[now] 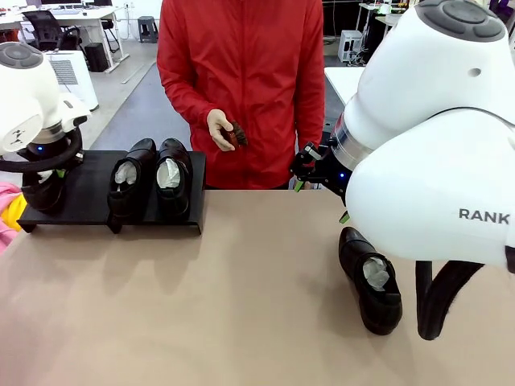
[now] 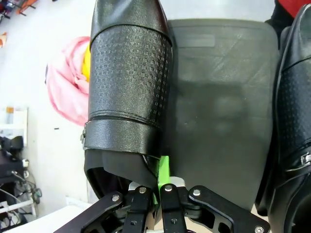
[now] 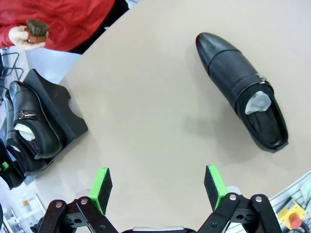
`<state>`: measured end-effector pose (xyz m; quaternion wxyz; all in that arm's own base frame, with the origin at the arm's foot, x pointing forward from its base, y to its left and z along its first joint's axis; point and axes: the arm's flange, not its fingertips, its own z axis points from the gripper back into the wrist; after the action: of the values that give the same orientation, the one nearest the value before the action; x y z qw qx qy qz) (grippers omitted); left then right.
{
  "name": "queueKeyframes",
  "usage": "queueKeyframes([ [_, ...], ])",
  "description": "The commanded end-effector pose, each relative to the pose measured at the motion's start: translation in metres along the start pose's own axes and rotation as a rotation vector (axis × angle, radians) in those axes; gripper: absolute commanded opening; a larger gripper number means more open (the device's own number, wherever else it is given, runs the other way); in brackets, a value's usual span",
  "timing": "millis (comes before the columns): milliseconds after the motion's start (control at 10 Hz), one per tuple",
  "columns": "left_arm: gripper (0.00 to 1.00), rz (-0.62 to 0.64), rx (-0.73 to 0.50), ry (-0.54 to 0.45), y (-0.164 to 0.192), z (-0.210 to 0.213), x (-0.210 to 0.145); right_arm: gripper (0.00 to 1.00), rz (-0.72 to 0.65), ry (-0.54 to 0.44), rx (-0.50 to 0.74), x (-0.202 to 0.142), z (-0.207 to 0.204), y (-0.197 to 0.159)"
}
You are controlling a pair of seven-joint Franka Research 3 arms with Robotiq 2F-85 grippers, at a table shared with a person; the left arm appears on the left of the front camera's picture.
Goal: Organize the shoes by placing them on the stand.
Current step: Place the Shoe from the middle of the table onto the Shoes Stand.
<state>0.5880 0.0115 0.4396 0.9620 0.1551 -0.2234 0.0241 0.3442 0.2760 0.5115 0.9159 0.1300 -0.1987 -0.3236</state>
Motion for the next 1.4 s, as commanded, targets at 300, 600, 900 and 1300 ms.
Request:
queueKeyframes([
  [300,0.0,0.012,0.018,-0.079,0.0,-0.003,0.003,1.0,0.017,0.013,0.006,0.003,0.0,0.002],
  [600,0.0,0.028,0.018,-0.069,0.003,-0.006,0.006,1.0,0.017,0.013,0.006,0.003,0.0,0.002],
  [900,0.25,0.003,0.01,-0.013,0.003,-0.008,0.006,1.0,0.017,0.013,0.006,0.003,0.0,0.002],
  [1300,1.0,0.019,0.018,0.012,0.006,-0.01,0.005,1.0,0.017,0.013,0.006,0.003,0.0,0.002],
])
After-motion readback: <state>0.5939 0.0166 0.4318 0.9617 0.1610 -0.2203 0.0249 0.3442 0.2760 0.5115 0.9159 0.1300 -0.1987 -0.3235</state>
